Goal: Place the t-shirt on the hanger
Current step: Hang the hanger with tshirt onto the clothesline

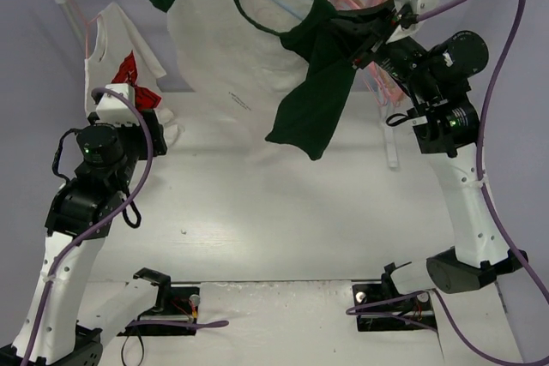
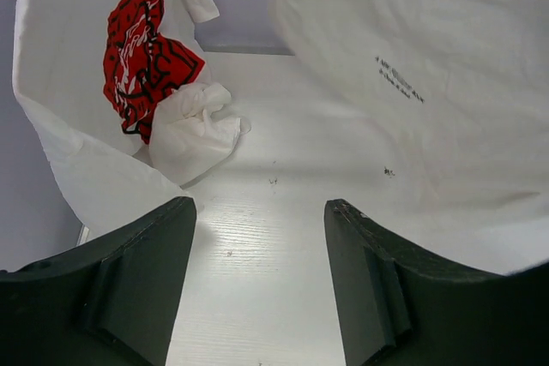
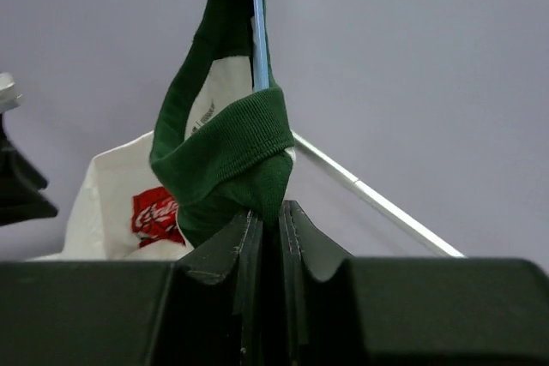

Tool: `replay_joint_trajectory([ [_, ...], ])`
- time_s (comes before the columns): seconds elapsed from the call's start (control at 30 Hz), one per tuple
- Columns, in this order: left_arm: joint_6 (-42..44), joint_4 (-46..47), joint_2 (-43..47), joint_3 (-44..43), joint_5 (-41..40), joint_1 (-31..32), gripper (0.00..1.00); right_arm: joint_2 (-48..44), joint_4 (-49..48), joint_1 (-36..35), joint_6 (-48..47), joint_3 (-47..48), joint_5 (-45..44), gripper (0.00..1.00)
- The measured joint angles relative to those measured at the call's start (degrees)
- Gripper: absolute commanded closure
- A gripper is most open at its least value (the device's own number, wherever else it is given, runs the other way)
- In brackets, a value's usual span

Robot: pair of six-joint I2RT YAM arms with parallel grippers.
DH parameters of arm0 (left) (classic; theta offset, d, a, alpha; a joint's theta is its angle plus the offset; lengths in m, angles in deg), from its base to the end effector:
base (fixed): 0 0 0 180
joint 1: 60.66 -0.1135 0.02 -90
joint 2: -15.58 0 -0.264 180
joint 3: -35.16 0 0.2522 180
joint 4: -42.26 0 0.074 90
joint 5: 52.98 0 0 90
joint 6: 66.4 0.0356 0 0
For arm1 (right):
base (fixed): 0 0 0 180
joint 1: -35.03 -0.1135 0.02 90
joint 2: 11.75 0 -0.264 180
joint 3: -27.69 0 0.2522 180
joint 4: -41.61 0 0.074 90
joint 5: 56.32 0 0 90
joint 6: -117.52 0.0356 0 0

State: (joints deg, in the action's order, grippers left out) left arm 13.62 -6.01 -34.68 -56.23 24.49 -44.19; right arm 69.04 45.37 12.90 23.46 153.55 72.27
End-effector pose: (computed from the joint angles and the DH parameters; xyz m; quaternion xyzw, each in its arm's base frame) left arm 0.1452 -0.0349 0.4689 -0.0299 0.7482 -0.0708 0.6590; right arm 0.2069 0.1081 0.6199 -0.3814 0.3107 0.2696 0.8278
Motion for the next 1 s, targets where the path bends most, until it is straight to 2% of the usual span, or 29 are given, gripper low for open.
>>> replay_joint_trajectory([
  [0.13,-0.3,-0.6,0.1,0.9,0.1,0.0,0.39,-1.0,3.3,0.0,-0.7,-5.3,4.7,1.0],
  [0.27,-0.8,-1.4,0.1,2.5,1.0,0.0,0.39,-1.3,12.4,0.0,-3.3,-15.1,10.6,1.0],
  [0.37,-1.0,-2.0,0.1,3.6,1.9,0.0,0.39,-1.2,18.1,0.0,-3.4,-22.0,9.4,1.0],
  [0.47,-1.0,-2.5,-0.1,4.4,2.4,0.0,0.39,-1.2,18.9,0.4,-1.9,-25.6,4.3,1.0],
  [0.73,-1.9,-1.7,-0.9,10.5,2.6,0.0,0.38,-0.4,8.7,0.5,5.6,-23.3,-7.3,1.0],
  [1.0,-2.7,2.5,-0.7,22.5,2.5,0.0,0.38,7.6,0.9,0.1,11.1,-15.5,-13.8,1.0],
])
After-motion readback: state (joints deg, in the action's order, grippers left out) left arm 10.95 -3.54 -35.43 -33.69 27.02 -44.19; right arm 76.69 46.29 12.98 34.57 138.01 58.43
